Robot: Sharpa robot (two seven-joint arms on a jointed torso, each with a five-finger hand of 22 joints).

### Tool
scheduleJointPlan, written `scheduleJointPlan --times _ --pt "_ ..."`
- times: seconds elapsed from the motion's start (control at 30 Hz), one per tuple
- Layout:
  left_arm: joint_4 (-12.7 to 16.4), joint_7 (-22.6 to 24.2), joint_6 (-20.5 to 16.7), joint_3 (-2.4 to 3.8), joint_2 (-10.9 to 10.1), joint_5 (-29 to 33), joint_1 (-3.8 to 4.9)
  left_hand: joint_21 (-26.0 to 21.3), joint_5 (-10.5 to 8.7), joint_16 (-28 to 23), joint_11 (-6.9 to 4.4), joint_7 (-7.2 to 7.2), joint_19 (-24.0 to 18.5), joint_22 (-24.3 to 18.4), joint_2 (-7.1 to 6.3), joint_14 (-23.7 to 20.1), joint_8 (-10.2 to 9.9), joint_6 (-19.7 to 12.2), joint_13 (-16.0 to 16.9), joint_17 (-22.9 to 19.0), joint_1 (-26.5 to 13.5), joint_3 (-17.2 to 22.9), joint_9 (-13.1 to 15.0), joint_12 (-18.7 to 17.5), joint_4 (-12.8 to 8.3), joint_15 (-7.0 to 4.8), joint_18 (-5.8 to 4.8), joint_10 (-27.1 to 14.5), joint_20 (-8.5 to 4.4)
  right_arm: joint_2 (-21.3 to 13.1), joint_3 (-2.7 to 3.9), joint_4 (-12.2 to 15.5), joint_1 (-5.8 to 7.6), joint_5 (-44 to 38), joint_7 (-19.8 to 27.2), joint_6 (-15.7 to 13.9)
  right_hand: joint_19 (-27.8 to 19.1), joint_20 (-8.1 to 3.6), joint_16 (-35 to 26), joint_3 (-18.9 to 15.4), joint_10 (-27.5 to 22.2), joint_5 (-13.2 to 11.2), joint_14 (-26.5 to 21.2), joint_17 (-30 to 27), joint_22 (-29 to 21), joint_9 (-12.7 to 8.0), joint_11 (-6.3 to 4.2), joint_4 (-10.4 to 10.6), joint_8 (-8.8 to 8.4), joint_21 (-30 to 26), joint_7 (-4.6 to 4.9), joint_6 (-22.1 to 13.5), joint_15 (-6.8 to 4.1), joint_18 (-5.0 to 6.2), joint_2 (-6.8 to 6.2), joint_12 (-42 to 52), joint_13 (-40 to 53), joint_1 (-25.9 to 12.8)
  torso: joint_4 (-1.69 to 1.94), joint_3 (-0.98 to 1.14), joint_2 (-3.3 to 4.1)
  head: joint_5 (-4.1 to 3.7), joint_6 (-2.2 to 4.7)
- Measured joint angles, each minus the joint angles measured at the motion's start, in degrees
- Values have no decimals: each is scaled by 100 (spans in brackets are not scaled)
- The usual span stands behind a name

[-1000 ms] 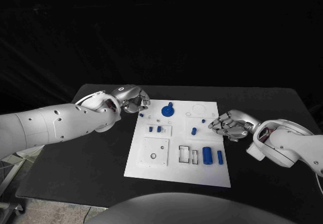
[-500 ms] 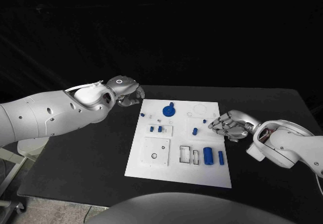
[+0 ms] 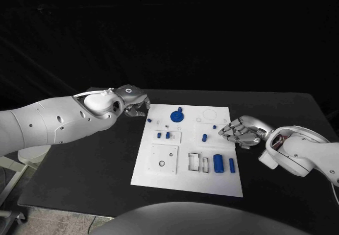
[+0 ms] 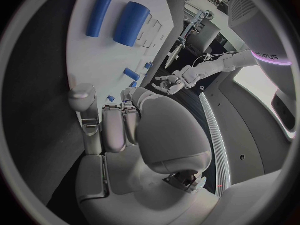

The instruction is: Assemble the parts on the task board

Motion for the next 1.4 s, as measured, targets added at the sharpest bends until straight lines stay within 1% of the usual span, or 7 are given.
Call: scheduleJointPlan --times 0.07,0.2,0.33,0.63,0.83,1.03,1.4 --pt "-37 3 11 0 37 0 -25 0 0 253 21 -40 0 0 0 201 0 -40 229 516 0 -58 -75 482 58 -5 0 330 0 0 0 0 0 0 -2 2 0 0 0 0 0 0 0 0 0 0 0 0 0 0 0 0 0 0 0 0 0 0 1 0 0 -1 0" --pt "-105 29 9 0 106 10 -66 0 0 338 43 -41 0 -1 0 240 0 -98 263 717 0 -83 -136 658 48 -15 0 465 0 -4 0 1 -1 0 -4 6 0 0 0 0 0 0 0 0 0 0 0 0 0 0 0 0 0 0 0 0 0 0 2 1 0 -1 0" --pt "-169 74 -12 2 175 24 -118 0 0 338 44 -38 0 -1 3 240 0 -103 262 751 3 -85 -163 664 50 -15 0 465 0 -3 0 1 -1 1 -8 11 0 0 0 0 0 0 0 0 -1 0 0 0 0 -17 0 0 0 0 0 -24 2 0 3 0 -1 3 0" --pt "-249 193 -72 2 281 63 -232 23 0 367 44 -3 21 -1 116 260 0 -23 262 827 116 -58 -184 664 23 -35 0 464 21 0 0 -1 -3 1 -11 25 0 0 0 16 0 0 0 -1 -1 0 0 -16 0 -23 0 0 0 0 0 -24 2 0 3 2 -2 0 0" --pt "-282 245 -88 4 315 98 -251 45 1 367 44 3 21 -2 146 261 23 24 261 849 146 -35 -196 664 0 -36 0 463 21 -1 0 -1 -3 1 -14 39 0 0 0 16 0 0 0 -1 0 0 0 -16 0 -23 0 0 0 0 1 -24 2 -1 3 3 -3 -1 0" --pt "-309 262 -87 4 331 122 -263 45 1 367 -4 24 20 -2 167 261 26 44 261 860 228 -7 -215 608 -28 -36 0 406 21 0 0 -6 -4 1 -18 53 0 0 0 16 0 0 0 -1 3 0 0 -16 0 -23 0 0 0 0 2 -23 2 -2 3 3 -5 3 0" --pt "-374 263 -65 4 352 137 -274 45 1 367 6 44 20 -3 167 261 26 64 260 859 273 27 -239 442 -61 -36 0 212 21 -5 0 -8 -6 2 -34 77 0 0 0 16 -21 0 0 -1 3 0 21 -16 0 -23 0 0 0 0 2 -23 1 -2 3 2 -3 -2 0"
